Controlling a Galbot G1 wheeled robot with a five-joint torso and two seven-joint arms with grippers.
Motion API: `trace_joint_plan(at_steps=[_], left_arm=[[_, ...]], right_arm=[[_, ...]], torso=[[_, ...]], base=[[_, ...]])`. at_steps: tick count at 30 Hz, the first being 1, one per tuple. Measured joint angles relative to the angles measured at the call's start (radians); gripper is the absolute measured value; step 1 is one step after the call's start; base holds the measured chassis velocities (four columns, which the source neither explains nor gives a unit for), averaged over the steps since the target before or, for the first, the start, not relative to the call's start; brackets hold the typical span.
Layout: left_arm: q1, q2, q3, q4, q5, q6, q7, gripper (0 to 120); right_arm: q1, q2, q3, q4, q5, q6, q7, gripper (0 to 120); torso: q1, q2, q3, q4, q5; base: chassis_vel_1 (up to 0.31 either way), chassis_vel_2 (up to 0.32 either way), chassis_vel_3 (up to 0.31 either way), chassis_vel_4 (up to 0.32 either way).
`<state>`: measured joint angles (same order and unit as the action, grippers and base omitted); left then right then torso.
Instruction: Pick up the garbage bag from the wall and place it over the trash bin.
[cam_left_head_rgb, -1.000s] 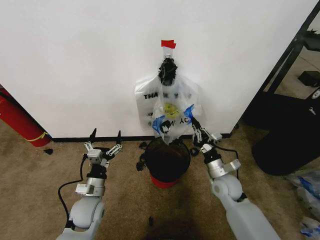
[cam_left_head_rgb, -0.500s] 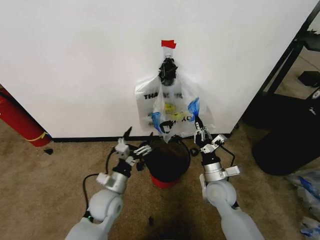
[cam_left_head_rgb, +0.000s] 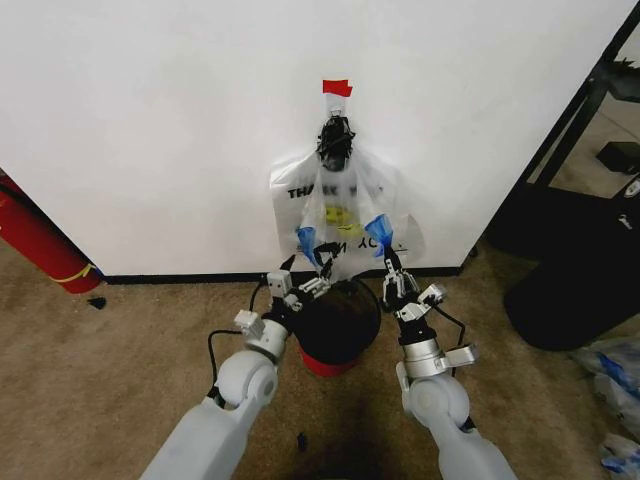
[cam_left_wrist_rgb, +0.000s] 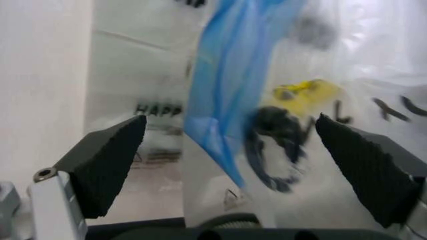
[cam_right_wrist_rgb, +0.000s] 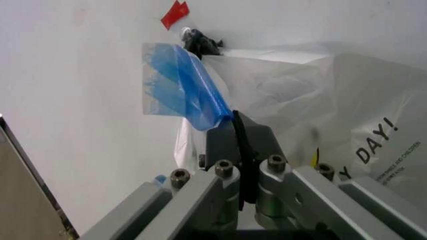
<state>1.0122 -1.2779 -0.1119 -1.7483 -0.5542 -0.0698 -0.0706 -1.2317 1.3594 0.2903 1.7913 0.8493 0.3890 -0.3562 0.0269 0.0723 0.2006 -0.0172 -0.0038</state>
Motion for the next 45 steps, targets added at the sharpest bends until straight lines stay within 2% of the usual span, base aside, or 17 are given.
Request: trace_joint_plan(at_steps=[4, 10, 11, 18, 19, 26, 27, 32, 35, 45], left_arm=[[-0.028, -0.007, -0.003, 0.03, -0.006, 0.001, -0.004, 100], [-0.041, -0.013, -0.029, 0.065, -0.013, -0.006, -0.005, 82], [-0.041, -0.013, -0.029, 0.065, -0.013, -0.006, -0.005, 82], [-0.014, -0.019, -0.079, 0.034, -0.07, -0.005, -0.003, 52], [-0.014, -0.019, -0.079, 0.034, -0.07, -0.005, -0.003, 52], [-0.005, -0.031, -0.074, 0.025, -0.084, -0.002, 0.006, 24], [-0.005, -0.031, -0.074, 0.025, -0.084, -0.002, 0.006, 24], [0.0, -0.038, -0.075, 0.017, -0.084, 0.004, 0.002, 2], [0.019, -0.036, -0.087, -0.003, -0.083, 0.0, -0.002, 0], [0.155, -0.034, -0.158, -0.164, -0.053, -0.034, -0.02, 0]], right_arm=[[-0.005, -0.003, 0.001, 0.0, -0.004, 0.002, -0.001, 0], [-0.01, -0.009, 0.008, 0.005, -0.006, 0.004, -0.001, 0], [-0.01, -0.009, 0.008, 0.005, -0.006, 0.004, -0.001, 0], [-0.023, -0.009, 0.011, 0.008, -0.029, 0.016, -0.001, 0], [-0.023, -0.009, 0.011, 0.008, -0.029, 0.016, -0.001, 0], [-0.031, -0.014, 0.012, 0.008, -0.044, 0.023, -0.001, 0], [-0.031, -0.014, 0.012, 0.008, -0.044, 0.023, -0.001, 0], [-0.046, -0.013, 0.017, 0.023, -0.054, 0.028, 0.002, 0], [-0.051, -0.01, 0.02, 0.025, -0.069, 0.037, 0.011, 0], [-0.08, 0.031, 0.038, 0.021, -0.127, 0.136, 0.116, 0]], torso=[[0.0, 0.0, 0.0, -0.0001, 0.0], [0.0, 0.0, 0.0, -0.0001, -0.0001], [0.0, 0.0, 0.0, -0.0001, -0.0001], [0.0, 0.0, 0.0, 0.0, -0.0001], [0.0, 0.0, 0.0, 0.0, -0.0001], [0.0, 0.0, 0.0, -0.0001, -0.0001], [0.0, 0.0, 0.0, -0.0001, -0.0001], [0.0, 0.0, 0.0, -0.0003, -0.0001], [0.0, 0.0, 0.0, -0.0002, -0.0001], [0.0, 0.0, 0.0, -0.0001, -0.0001]], base=[[0.0, 0.0, 0.0, 0.0], [0.0, 0.0, 0.0, 0.0], [0.0, 0.0, 0.0, 0.0], [0.0, 0.0, 0.0, 0.0], [0.0, 0.0, 0.0, 0.0], [0.0, 0.0, 0.0, 0.0], [0.0, 0.0, 0.0, 0.0], [0.0, 0.0, 0.0, 0.0], [0.0, 0.0, 0.0, 0.0], [0.0, 0.0, 0.0, 0.0]])
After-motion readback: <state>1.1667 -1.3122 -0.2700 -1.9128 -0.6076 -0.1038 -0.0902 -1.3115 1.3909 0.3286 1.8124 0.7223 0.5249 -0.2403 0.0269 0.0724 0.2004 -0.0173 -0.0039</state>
